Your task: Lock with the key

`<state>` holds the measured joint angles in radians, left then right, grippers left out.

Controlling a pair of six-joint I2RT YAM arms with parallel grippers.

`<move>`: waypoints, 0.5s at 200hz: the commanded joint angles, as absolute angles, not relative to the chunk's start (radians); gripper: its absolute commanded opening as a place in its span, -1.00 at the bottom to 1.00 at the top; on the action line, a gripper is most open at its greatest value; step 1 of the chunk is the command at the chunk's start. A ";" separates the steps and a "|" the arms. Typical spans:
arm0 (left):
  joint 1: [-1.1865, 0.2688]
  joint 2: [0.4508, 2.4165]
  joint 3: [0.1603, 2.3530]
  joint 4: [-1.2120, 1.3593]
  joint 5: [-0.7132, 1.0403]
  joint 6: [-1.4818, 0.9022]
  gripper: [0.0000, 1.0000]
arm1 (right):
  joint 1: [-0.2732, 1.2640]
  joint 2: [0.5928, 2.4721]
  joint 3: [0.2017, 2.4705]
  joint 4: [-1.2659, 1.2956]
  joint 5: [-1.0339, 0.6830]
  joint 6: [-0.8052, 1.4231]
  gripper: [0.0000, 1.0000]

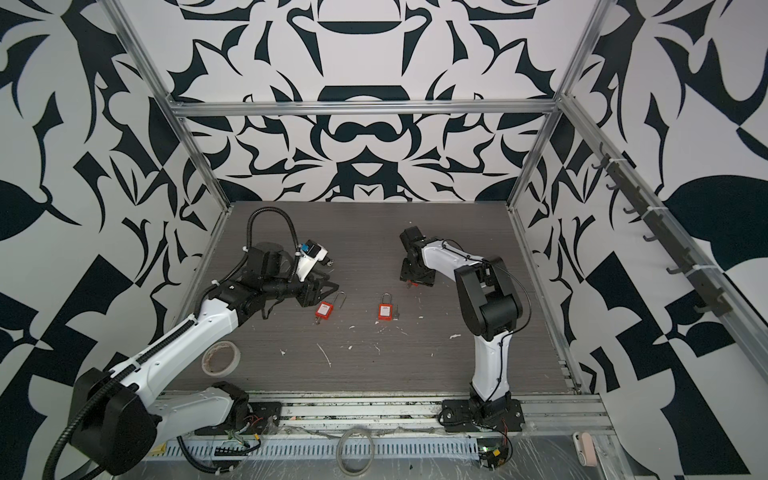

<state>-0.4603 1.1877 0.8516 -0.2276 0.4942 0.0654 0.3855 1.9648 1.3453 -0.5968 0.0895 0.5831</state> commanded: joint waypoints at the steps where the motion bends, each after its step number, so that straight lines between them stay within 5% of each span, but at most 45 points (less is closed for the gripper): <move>1: -0.457 1.210 0.856 -0.223 0.505 0.058 0.07 | 0.381 1.933 1.370 -0.653 0.153 0.537 0.21; 100: -0.459 1.223 0.869 -0.227 0.528 0.052 0.05 | 0.357 1.926 1.356 -0.650 0.081 0.454 0.30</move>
